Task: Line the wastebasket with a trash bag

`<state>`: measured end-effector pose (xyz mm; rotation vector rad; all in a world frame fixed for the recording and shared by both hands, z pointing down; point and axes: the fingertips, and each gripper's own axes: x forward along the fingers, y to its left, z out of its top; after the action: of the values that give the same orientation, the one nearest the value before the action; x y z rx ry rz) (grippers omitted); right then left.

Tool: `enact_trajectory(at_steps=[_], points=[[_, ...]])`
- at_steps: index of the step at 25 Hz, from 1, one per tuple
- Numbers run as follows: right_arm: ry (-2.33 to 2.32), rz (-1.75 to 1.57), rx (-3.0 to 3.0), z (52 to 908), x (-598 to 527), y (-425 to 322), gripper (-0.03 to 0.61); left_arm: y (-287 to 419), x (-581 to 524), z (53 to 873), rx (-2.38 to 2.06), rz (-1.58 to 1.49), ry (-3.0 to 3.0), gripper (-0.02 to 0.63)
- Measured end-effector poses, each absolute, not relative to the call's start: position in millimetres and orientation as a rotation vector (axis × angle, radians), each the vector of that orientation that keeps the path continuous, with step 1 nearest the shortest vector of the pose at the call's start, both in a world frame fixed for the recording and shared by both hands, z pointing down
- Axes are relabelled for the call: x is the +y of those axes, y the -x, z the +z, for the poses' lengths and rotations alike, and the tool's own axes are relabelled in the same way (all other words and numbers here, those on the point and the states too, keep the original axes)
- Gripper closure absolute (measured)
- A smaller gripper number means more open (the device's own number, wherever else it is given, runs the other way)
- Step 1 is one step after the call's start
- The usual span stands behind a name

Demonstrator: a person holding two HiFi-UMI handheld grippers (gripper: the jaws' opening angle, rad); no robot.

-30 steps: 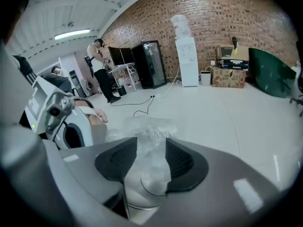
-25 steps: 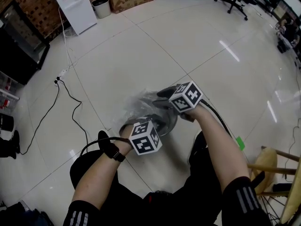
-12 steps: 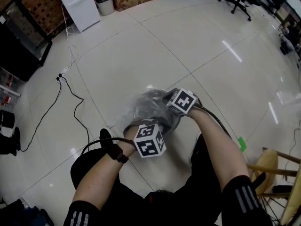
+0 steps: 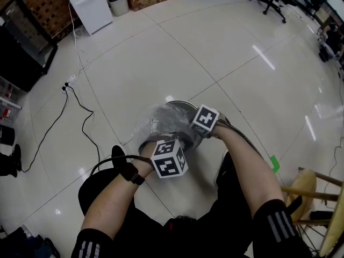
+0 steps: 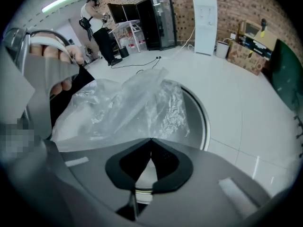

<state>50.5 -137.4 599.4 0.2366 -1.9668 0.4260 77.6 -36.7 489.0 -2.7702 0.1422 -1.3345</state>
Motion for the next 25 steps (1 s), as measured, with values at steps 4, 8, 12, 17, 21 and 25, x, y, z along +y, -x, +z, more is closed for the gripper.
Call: enact_trajectory(at_steps=[4,8,12,17,21,25], points=[[-0.356,0.494,-2.038,573.0,-162.4,-64.3,0.486,-72.4,-37.5,490.1,0.153,-1.344,2.769,0.620],[-0.435,0.645,-2.228,524.8,-182.4,-62.0,0.463,-72.9,-36.1,489.9,0.146,-1.342,2.767,0.620],[-0.376,0.924,-2.342,500.3,-171.0,-43.6,0.433,-76.2,-34.6,489.8,0.135,-1.341,2.763,0.620],[-0.260,1.050,-2.272,519.9,-141.0,-29.9,0.395,-79.5,-31.3,492.3,0.125,-1.343,2.758,0.620],[-0.263,0.984,-2.252,522.9,-140.6,-31.8,0.572,-76.8,-32.1,494.7,0.130,-1.351,2.757,0.614],[-0.321,0.839,-2.223,521.1,-148.9,-40.7,0.572,-71.3,-35.2,487.9,0.137,-1.336,2.770,0.555]])
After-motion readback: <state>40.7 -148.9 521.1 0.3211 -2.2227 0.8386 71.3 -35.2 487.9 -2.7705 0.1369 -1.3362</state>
